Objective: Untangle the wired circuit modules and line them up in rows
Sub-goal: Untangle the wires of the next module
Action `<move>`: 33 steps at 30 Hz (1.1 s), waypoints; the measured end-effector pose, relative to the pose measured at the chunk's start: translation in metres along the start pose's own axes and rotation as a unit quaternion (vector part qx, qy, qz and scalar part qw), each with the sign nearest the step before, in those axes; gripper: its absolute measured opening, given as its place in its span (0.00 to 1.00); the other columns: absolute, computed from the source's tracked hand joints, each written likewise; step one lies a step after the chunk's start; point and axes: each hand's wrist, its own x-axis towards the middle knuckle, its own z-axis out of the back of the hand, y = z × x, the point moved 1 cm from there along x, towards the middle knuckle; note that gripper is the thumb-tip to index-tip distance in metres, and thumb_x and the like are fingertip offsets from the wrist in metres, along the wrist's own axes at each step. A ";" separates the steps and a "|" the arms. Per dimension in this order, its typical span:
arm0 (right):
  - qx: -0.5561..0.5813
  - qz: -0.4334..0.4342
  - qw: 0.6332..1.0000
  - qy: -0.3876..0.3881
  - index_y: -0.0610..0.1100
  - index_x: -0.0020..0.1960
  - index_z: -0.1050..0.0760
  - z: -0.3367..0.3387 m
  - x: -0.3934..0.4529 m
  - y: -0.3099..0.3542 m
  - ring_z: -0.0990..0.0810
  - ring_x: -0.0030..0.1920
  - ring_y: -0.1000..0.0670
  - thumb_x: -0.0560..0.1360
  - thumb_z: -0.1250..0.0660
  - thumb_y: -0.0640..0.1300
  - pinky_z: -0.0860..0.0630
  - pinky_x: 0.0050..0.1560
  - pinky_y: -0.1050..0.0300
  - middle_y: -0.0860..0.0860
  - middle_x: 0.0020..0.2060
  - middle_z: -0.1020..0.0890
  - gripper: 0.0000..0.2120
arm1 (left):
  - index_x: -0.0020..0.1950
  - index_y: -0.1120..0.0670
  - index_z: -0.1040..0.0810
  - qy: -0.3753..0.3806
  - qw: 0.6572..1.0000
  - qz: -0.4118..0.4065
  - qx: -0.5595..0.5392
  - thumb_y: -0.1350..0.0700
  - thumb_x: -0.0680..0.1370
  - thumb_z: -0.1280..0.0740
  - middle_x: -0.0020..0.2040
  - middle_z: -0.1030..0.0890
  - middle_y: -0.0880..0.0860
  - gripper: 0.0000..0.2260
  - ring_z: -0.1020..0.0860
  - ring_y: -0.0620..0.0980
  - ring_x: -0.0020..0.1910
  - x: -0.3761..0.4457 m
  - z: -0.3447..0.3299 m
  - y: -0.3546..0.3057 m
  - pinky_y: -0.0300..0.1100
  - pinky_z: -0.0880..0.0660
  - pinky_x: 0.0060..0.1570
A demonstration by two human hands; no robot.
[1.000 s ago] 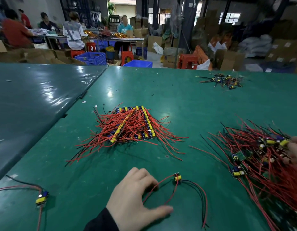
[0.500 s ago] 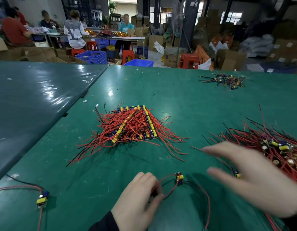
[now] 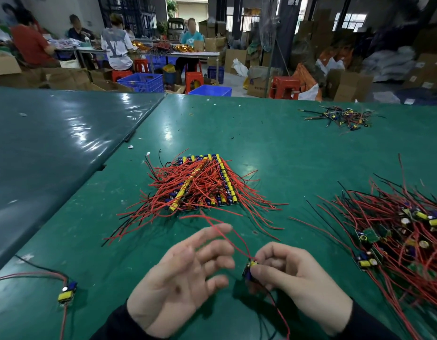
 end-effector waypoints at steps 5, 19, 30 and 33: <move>0.138 -0.030 0.989 -0.035 0.41 0.34 0.20 -0.007 -0.001 -0.004 0.23 0.27 0.50 0.60 0.22 0.38 0.28 0.30 0.62 0.45 0.31 0.19 0.07 | 0.45 0.58 0.18 -0.039 0.988 0.037 0.146 0.58 0.59 0.19 0.36 0.19 0.58 0.17 0.20 0.53 0.35 -0.002 0.000 -0.001 0.39 0.24 0.33; 0.030 0.003 0.999 0.015 0.40 0.39 0.17 -0.021 -0.017 0.000 0.24 0.31 0.53 0.63 0.27 0.45 0.29 0.34 0.64 0.45 0.30 0.20 0.08 | 0.40 0.59 0.15 -0.207 0.859 -0.158 0.441 0.56 0.66 0.26 0.29 0.20 0.56 0.07 0.24 0.48 0.24 0.003 -0.011 0.025 0.37 0.28 0.25; -0.272 0.245 0.930 -0.020 0.47 0.42 0.18 -0.015 -0.019 0.000 0.24 0.34 0.58 0.69 0.27 0.44 0.28 0.38 0.66 0.56 0.33 0.23 0.02 | 0.49 0.59 0.17 -0.134 0.947 -0.012 0.293 0.59 0.71 0.35 0.29 0.25 0.57 0.11 0.28 0.49 0.22 0.003 -0.005 0.017 0.33 0.34 0.22; -0.323 0.296 0.899 0.001 0.46 0.43 0.19 -0.016 -0.020 0.000 0.24 0.35 0.58 0.70 0.27 0.43 0.27 0.39 0.65 0.55 0.35 0.22 0.03 | 0.49 0.57 0.17 -0.108 0.944 0.024 0.310 0.57 0.71 0.35 0.27 0.26 0.54 0.11 0.30 0.47 0.22 0.002 -0.004 0.014 0.32 0.35 0.22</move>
